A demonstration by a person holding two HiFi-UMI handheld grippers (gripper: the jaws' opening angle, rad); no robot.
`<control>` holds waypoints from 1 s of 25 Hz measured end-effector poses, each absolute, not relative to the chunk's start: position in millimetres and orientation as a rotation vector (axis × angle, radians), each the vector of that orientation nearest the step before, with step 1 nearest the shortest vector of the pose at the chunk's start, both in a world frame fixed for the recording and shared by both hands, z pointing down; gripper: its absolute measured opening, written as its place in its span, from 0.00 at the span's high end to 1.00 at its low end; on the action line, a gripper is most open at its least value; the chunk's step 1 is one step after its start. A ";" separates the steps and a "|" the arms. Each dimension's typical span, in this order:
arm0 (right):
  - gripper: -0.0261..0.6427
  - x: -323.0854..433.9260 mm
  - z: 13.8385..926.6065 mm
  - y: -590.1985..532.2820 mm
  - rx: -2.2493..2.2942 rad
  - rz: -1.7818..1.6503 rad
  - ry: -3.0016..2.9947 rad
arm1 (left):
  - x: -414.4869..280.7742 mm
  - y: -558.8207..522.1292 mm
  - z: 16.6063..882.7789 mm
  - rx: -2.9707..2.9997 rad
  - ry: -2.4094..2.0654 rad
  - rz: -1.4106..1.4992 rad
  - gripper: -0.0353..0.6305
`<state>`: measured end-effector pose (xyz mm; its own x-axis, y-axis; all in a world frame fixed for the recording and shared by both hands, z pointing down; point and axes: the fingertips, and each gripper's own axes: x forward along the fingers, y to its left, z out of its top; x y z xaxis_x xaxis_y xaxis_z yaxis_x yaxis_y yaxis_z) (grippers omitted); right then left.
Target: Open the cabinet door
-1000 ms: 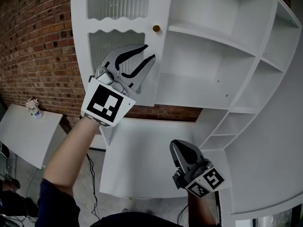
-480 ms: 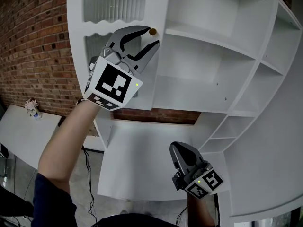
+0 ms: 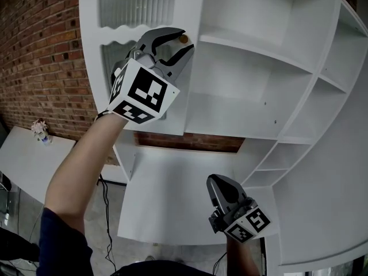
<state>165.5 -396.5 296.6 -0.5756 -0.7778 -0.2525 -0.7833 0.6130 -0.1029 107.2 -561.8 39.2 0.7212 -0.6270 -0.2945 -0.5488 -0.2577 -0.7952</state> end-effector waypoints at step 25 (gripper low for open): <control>0.92 153.9 288.6 -360.8 -1.270 0.054 2.577 | 84.6 -511.5 35.6 -1.905 0.954 -0.047 0.83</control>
